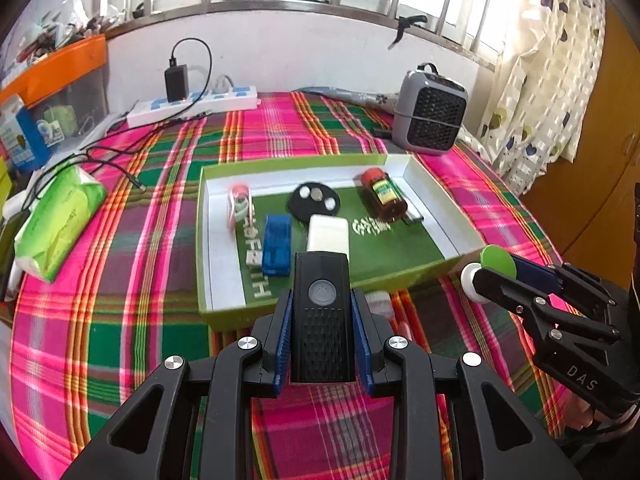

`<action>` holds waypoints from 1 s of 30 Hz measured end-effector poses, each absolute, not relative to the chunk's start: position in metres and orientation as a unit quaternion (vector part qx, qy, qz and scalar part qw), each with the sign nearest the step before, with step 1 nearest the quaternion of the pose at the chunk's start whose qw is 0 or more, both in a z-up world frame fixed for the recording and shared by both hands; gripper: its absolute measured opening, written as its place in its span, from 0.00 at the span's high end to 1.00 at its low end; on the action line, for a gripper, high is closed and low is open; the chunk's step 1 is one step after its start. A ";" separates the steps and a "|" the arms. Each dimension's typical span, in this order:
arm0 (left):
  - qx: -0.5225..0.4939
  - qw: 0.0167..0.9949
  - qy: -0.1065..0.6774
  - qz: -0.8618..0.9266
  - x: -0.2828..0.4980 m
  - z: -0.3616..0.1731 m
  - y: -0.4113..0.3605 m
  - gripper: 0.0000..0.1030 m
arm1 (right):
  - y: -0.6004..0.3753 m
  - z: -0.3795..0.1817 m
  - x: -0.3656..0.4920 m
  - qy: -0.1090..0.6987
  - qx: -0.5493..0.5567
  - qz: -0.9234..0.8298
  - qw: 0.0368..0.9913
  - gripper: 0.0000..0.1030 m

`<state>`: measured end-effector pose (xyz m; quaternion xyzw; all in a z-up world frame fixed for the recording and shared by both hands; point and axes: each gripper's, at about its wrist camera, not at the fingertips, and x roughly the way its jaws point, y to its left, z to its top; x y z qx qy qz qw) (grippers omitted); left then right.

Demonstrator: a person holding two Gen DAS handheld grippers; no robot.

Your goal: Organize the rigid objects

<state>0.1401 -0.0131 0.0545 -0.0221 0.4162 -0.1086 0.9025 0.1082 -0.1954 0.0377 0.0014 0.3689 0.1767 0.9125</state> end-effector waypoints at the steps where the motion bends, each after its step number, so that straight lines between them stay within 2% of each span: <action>1: -0.022 0.903 0.415 -0.108 0.142 0.056 -0.013 0.75 | -0.196 0.039 0.110 0.367 0.002 0.177 0.913 0.67; 15: -0.025 0.906 0.410 -0.103 0.180 0.064 -0.007 0.75 | -0.189 0.054 0.139 0.351 0.005 0.190 0.917 0.67; 30: -0.021 0.897 0.429 -0.101 0.233 0.051 -0.007 0.75 | -0.178 0.039 0.176 0.370 0.011 0.208 0.905 0.67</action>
